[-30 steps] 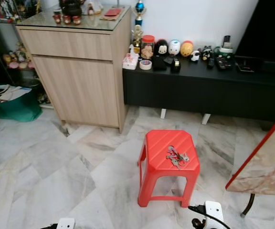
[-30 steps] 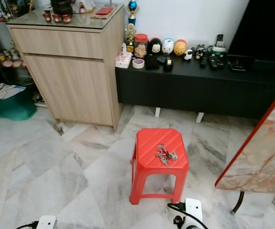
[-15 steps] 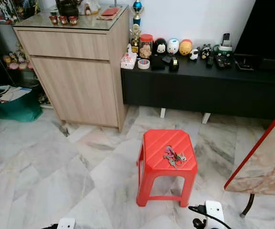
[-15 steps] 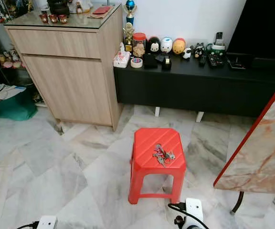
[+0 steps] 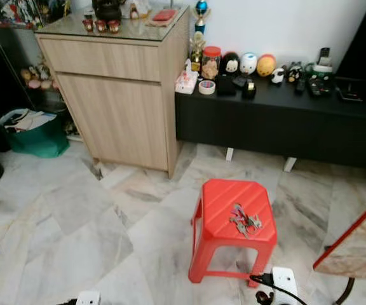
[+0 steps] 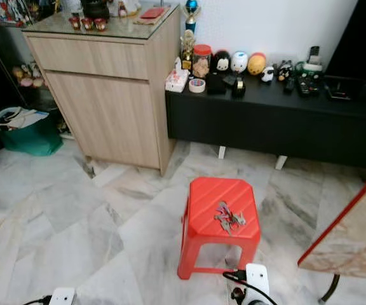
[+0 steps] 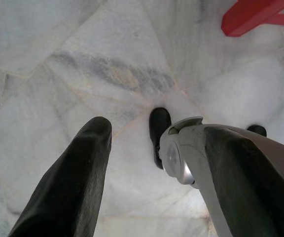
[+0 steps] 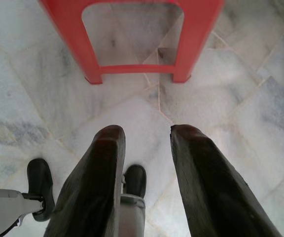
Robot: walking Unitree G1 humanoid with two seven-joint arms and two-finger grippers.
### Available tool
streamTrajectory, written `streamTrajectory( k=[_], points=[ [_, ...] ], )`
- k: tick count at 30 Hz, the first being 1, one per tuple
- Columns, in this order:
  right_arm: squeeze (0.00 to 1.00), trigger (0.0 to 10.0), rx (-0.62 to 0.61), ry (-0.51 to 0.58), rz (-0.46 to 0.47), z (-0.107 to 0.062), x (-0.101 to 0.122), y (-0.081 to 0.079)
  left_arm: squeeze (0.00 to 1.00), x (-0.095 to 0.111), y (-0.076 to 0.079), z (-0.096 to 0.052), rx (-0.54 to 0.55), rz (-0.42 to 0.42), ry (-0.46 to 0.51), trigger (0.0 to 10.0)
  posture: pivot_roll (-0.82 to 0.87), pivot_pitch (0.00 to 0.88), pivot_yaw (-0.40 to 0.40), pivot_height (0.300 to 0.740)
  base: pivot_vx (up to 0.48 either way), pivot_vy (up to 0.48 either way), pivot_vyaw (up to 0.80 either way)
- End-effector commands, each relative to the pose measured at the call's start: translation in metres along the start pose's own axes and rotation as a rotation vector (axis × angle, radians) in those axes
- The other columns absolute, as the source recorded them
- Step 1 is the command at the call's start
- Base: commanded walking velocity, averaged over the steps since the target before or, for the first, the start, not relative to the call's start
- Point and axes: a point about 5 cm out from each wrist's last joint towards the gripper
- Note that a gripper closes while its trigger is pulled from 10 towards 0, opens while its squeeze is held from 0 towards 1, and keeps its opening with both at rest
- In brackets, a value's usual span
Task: Hang keys on a hook
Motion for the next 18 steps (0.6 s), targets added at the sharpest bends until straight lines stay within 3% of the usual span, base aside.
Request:
streamTrajectory(
  k=[1, 18],
  points=[
    [0.00, 10.0, 0.002, 0.001, 0.004, -0.0003, -0.0008, 0.0008, 0.00, -0.0035, 0.0013, -0.0006, -0.007, -0.018, -0.010, 10.0, 0.06, 0.000, -0.024, 0.740, 0.352, 0.000, 0.00],
    [0.00, 10.0, 0.001, 0.003, 0.002, -0.0002, 0.0005, 0.0009, 0.00, -0.0021, 0.0017, -0.0003, -0.011, -0.025, -0.003, 10.0, 0.06, 0.000, -0.030, 0.740, 0.358, 0.000, 0.00]
  ],
)
Point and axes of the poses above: a point about 5 cm out from each wrist's last joint towards the gripper, its own z axis pointing out of the wrist towards the gripper, its own x axis along the axis of the wrist's last joint, y = z × x, and after that the axes turned 12 degrees about z, right-handed
